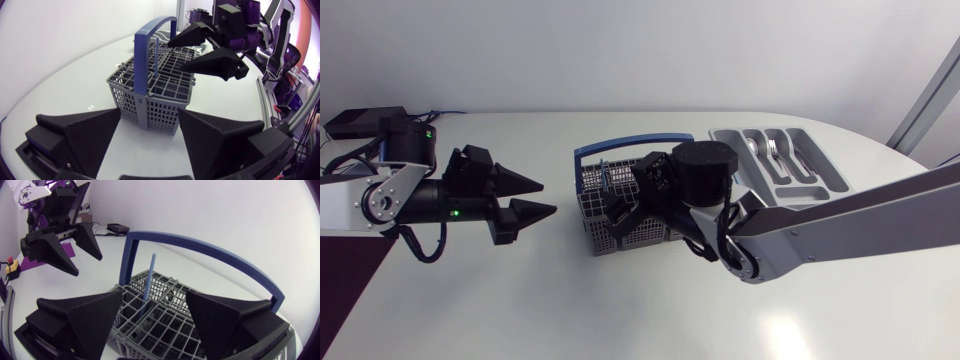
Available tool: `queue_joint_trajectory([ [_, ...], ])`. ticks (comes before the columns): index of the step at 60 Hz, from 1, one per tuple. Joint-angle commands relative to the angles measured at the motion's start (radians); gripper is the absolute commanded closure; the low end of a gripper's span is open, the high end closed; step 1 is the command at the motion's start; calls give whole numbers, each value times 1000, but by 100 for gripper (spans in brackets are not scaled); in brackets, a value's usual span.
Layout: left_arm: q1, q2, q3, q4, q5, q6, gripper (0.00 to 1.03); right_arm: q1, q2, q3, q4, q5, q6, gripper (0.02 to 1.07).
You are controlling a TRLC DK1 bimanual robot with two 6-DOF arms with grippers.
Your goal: Unload the cutlery basket into the drawer organizer.
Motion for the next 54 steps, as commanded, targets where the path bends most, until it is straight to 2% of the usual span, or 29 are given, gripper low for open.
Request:
queue_joint_trajectory([
  [1,7,31,0,10,16,19,6,6,31,0,31,8,-11,16],
  [18,10,58,20,10,16,24,6,6,71,51,64,22,-11,30],
  [32,18,84,38,8,22,31,6,8,109,89,73,25,-9,31],
  [36,20,94,45,8,23,33,6,8,117,100,73,25,-8,36],
  [40,21,103,52,8,25,33,6,9,123,109,73,25,-8,37],
  [47,23,110,60,8,28,33,6,9,130,125,75,24,-6,47],
  [54,30,118,68,7,34,34,6,12,143,142,73,24,-6,50],
])
